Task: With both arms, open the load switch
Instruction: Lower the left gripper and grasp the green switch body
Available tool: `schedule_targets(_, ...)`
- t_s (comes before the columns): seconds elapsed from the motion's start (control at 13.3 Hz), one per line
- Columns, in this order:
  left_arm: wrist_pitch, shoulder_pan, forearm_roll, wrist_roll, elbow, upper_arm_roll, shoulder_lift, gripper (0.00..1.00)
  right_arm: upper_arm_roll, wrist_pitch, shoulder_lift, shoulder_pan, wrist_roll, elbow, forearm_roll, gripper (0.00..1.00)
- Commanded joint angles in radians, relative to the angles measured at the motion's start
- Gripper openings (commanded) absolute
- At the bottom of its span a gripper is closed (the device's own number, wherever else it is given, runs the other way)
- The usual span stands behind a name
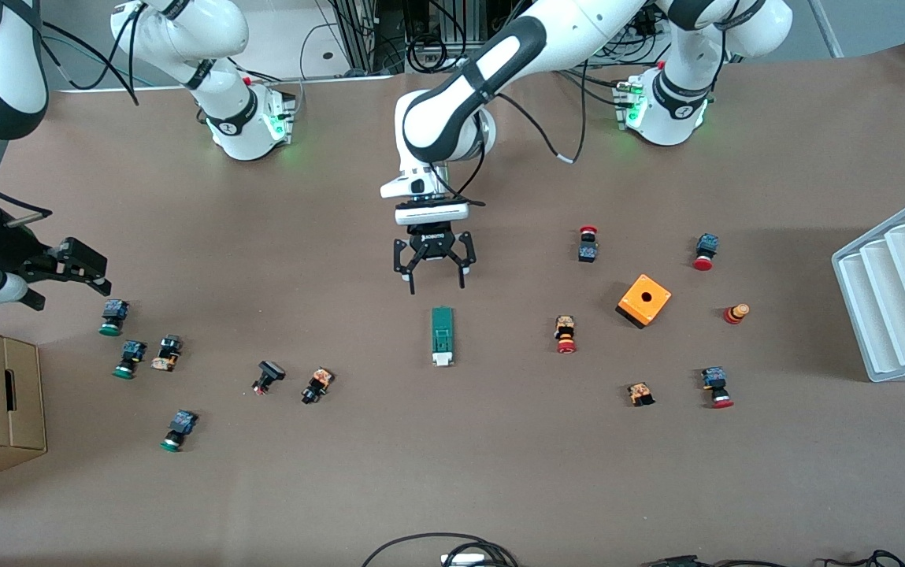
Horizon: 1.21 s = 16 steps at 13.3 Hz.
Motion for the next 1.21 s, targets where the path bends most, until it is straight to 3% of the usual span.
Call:
schedule_targets(0.0,-0.095,-0.020,0.102,-0.093,0.019,-0.012,0.067,1.00,0.003,0.004,0.006,-0.010,-0.009,0.009,-0.005,1.00)
schedule_targets(0.45,-0.165,-0.037,0.229,-0.150,0.077,-0.018,0.188,1.00,0.003,0.010,0.015,-0.003,0.004,0.011,-0.001,1.00)
schedule_targets(0.75,-0.180,-0.038,0.275,-0.170,0.108,-0.018,0.248,1.00,0.009,0.071,0.061,0.014,0.001,0.009,-0.004,1.00)
schedule_targets(1.13,-0.179,-0.037,0.288,-0.179,0.151,-0.018,0.308,1.00,0.009,0.040,0.068,0.031,0.001,0.006,-0.004,1.00)
